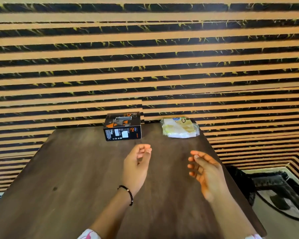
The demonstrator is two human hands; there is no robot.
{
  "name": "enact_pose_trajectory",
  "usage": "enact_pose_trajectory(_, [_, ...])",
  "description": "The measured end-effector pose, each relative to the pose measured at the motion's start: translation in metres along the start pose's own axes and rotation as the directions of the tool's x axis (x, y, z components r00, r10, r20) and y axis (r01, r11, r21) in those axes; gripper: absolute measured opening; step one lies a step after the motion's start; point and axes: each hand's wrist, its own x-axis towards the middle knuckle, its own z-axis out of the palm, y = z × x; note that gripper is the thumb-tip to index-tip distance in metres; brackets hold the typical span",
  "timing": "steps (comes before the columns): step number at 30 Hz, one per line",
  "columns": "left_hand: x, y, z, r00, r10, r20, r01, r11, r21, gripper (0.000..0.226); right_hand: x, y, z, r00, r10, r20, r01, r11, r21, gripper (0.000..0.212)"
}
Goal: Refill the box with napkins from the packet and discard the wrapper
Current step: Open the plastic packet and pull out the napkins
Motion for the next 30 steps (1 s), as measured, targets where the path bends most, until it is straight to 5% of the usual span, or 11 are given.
enact_pose_trajectory(9, [0.103,-0.036,0.088,0.993,-0.105,0.053,0.098,0.989,0.108,0.012,0.151,-0.014,-0.030,0.988,0.137,0.071,-0.112,0.953,-0.280,0.016])
enact_pose_trajectory(13, [0.146,-0.064,0.121,0.964,-0.198,0.180,0.141,0.948,0.285,0.027,0.217,-0.007,-0.041,0.968,0.239,0.077,-0.176,0.866,-0.468,0.011])
enact_pose_trajectory(16, [0.177,-0.081,0.142,0.943,-0.225,0.246,0.086,0.877,0.473,0.040,0.263,0.008,-0.042,0.974,0.185,0.133,-0.075,0.813,-0.577,0.014])
enact_pose_trajectory(20, [0.226,-0.108,0.173,0.916,-0.249,0.313,-0.080,0.653,0.753,0.063,0.323,0.031,-0.038,0.970,-0.054,0.236,0.233,0.477,-0.848,0.046])
enact_pose_trajectory(24, [0.264,-0.120,0.202,0.886,-0.285,0.365,-0.220,0.435,0.873,0.070,0.361,0.045,-0.032,0.956,0.035,0.292,0.290,0.054,-0.956,0.064])
enact_pose_trajectory(27, [0.276,-0.129,0.211,0.862,-0.309,0.401,-0.302,0.322,0.897,0.072,0.372,0.053,-0.033,0.951,0.053,0.305,0.309,-0.090,-0.947,0.065])
enact_pose_trajectory(30, [0.274,-0.137,0.207,0.839,-0.319,0.440,-0.340,0.323,0.883,0.068,0.371,0.054,-0.034,0.943,0.037,0.331,0.333,-0.140,-0.933,0.063])
